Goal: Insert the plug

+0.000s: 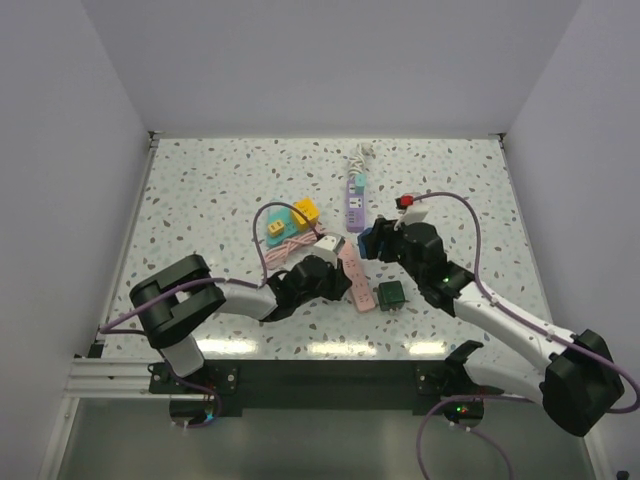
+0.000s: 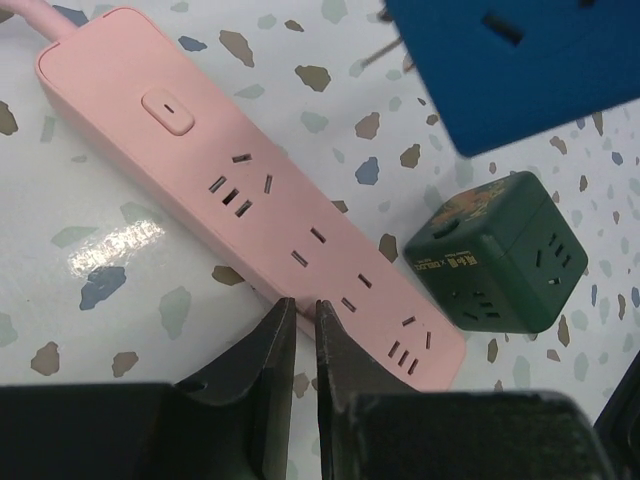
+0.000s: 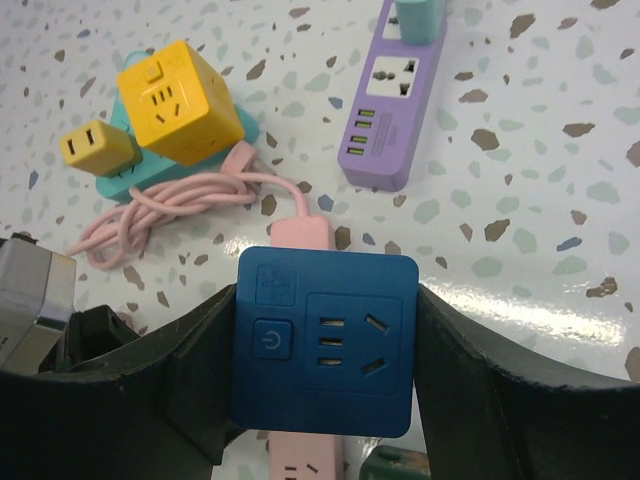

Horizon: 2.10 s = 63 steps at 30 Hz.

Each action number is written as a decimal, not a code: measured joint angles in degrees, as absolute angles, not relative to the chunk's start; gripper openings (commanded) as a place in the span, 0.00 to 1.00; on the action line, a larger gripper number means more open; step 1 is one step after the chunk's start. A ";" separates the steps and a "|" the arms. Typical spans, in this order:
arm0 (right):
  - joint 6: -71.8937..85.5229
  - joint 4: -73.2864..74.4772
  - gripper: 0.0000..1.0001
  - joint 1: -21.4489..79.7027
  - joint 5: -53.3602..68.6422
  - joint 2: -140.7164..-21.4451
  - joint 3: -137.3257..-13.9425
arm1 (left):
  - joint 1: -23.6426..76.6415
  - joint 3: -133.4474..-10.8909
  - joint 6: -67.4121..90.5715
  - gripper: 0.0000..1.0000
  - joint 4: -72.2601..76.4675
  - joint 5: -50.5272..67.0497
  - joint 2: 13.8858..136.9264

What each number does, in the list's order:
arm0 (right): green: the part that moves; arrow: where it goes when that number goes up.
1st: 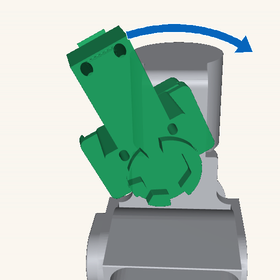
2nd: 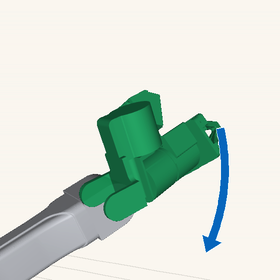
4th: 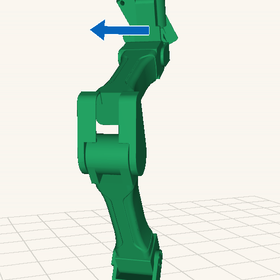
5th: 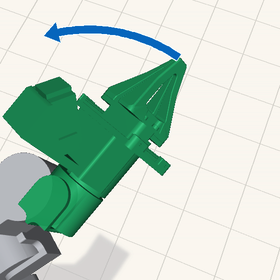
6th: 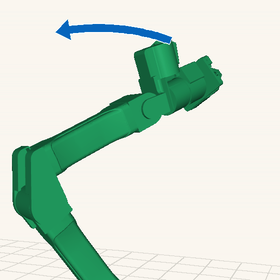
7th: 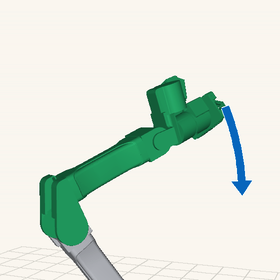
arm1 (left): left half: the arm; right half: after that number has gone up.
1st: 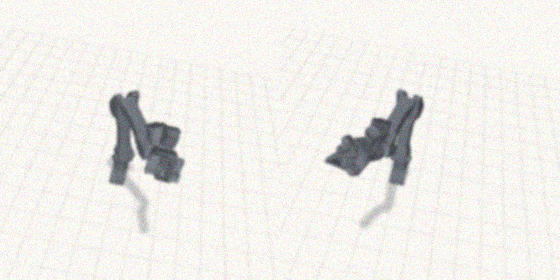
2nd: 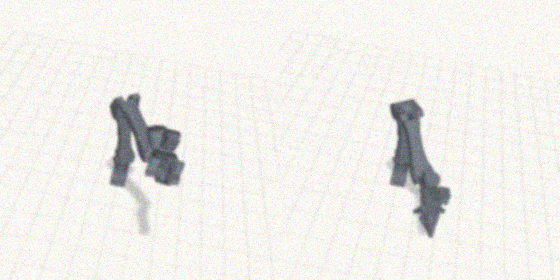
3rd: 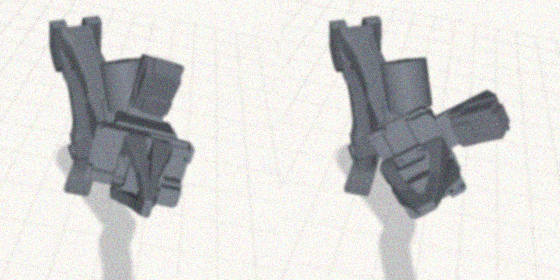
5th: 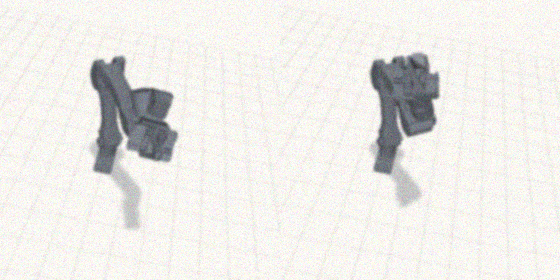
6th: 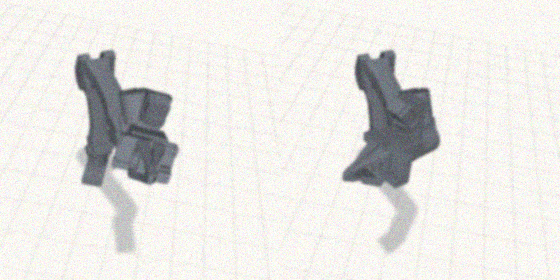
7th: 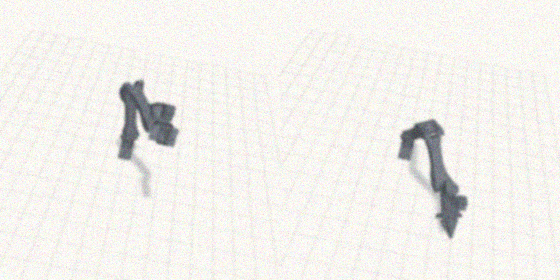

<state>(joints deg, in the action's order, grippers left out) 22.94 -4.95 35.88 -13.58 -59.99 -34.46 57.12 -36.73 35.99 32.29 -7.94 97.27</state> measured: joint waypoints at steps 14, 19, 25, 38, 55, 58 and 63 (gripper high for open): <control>21.54 -11.60 0.00 35.88 -5.98 -69.52 -32.47 | 57.01 -34.98 36.01 0.14 37.80 -7.75 98.89; 20.88 -12.40 0.00 35.88 -4.86 -72.84 -32.49 | 56.77 -34.70 35.99 0.13 38.76 -7.40 99.09; 20.67 -14.96 0.00 35.88 -4.40 -75.00 -32.88 | 56.62 -34.24 35.99 0.12 39.72 -6.85 99.24; 20.53 -14.00 0.00 35.88 -3.92 -76.69 -34.76 | 56.21 -33.85 35.97 0.11 40.71 -6.11 99.37; 21.69 -11.55 0.00 36.14 -4.84 -77.56 -36.53 | 55.72 -33.82 35.88 0.09 40.86 -5.32 99.37; 21.85 -11.46 0.00 36.40 -5.26 -77.56 -36.53 | 55.51 -33.61 35.88 0.08 41.17 -4.89 99.37; 22.09 -10.81 0.00 36.71 -6.02 -77.56 -36.82 | 55.46 -33.30 35.88 0.08 41.74 -4.71 99.37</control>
<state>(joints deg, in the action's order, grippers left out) 22.09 -10.81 36.71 -6.02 -77.56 -36.82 55.46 -33.30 35.88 41.74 -4.71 99.37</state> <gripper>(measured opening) 0.644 0.086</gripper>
